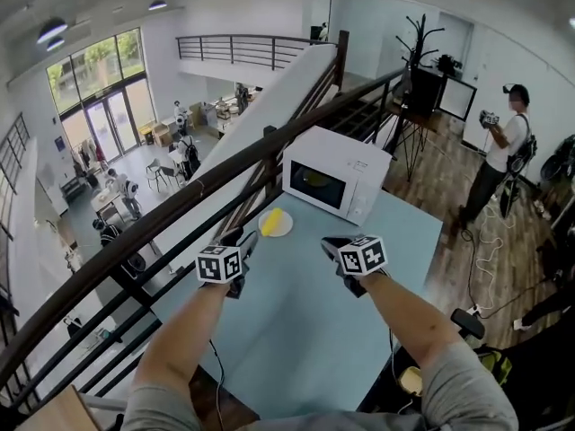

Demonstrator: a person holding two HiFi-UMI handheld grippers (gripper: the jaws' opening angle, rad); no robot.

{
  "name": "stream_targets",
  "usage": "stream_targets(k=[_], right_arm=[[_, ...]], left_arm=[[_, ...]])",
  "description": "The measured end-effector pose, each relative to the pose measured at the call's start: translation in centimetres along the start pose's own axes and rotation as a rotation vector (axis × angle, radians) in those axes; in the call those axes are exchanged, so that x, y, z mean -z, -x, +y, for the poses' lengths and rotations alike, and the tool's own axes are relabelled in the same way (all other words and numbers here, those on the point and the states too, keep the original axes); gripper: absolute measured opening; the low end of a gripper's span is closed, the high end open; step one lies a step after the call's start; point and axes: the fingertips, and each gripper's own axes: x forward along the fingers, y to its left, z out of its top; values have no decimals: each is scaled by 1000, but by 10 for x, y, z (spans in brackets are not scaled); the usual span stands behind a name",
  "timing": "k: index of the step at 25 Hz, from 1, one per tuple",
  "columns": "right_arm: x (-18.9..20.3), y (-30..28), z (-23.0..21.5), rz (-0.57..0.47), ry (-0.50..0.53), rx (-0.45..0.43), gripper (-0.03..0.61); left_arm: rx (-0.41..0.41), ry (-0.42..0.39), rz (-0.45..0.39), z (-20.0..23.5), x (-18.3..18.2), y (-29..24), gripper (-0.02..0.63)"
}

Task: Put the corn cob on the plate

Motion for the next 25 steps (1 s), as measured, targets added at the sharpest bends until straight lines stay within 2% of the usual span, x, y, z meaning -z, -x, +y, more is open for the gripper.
stream_targets(k=[4, 7, 14, 19, 25], right_arm=[[11, 53, 17, -10, 13, -19, 17], [20, 89, 21, -27, 27, -49, 17], [60, 176, 32, -26, 77, -130, 17], [79, 217, 32, -46, 60, -196, 17], [87, 250, 53, -57, 43, -242, 17]], left_arm=[[44, -17, -12, -53, 11, 38, 184], [19, -8, -24, -88, 22, 63, 173], [-47, 77, -89, -197, 36, 138, 160], [-92, 61, -112, -261, 46, 186, 156], [-112, 26, -112, -310, 57, 236, 156]])
